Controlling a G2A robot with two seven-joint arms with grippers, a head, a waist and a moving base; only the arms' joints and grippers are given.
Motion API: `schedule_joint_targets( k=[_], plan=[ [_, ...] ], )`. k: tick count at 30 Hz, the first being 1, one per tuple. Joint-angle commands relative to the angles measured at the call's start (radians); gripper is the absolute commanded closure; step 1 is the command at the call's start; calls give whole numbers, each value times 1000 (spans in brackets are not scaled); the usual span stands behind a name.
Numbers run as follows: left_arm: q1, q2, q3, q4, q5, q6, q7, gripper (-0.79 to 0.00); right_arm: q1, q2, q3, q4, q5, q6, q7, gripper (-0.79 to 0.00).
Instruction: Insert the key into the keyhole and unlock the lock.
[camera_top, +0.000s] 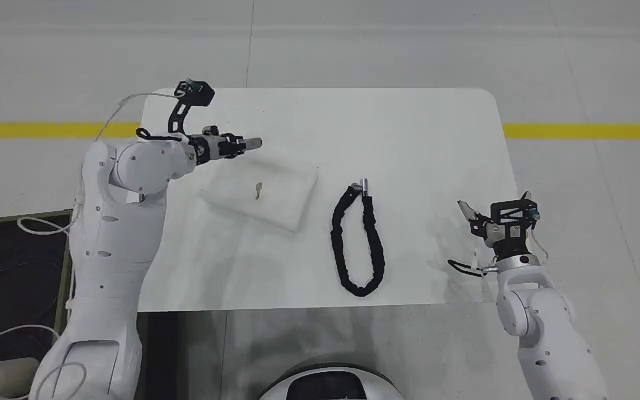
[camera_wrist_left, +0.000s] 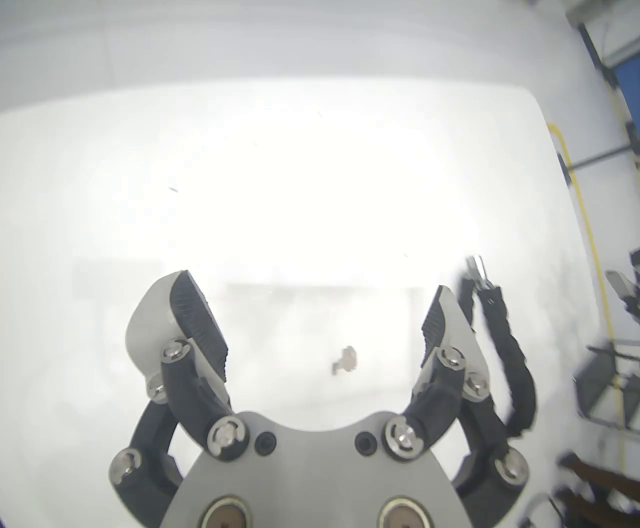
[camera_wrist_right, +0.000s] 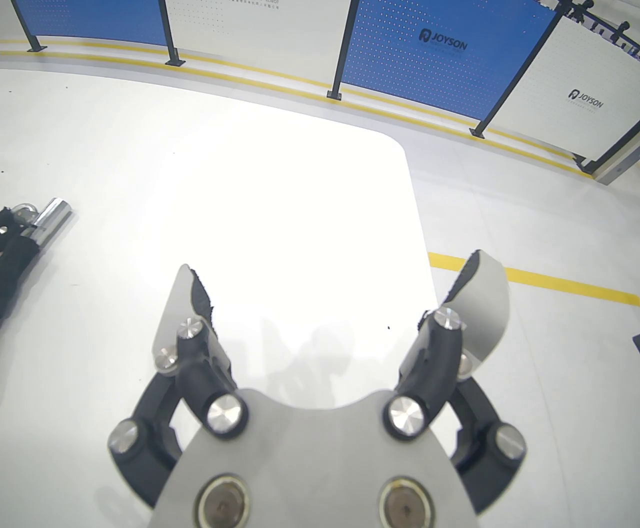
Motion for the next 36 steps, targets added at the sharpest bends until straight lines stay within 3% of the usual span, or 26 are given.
schedule_joint_targets(
  k=[1,10,13,15,21,25,31,36],
  plan=[
    [-43,-5,31,55,-42,20,-32,-785,0,0,0,0,0,0,0,-785],
    [-50,-6,34,62,-61,32,-45,-785,0,0,0,0,0,0,0,-785],
    [-21,-4,57,42,-26,21,-61,-785,0,0,0,0,0,0,0,-785],
    [-46,1,99,21,80,-17,-133,-785,0,0,0,0,0,0,0,-785],
    [-171,-1,162,57,-2,-121,-361,-785,0,0,0,0,0,0,0,-785],
    [-243,6,265,171,-70,-171,-361,-785,0,0,0,0,0,0,0,-785],
    [-339,13,466,275,-71,-173,-361,-428,0,0,0,0,0,0,0,-785],
    [-398,19,585,351,-97,-165,-361,-308,0,0,0,0,0,0,0,-785]
  ],
)
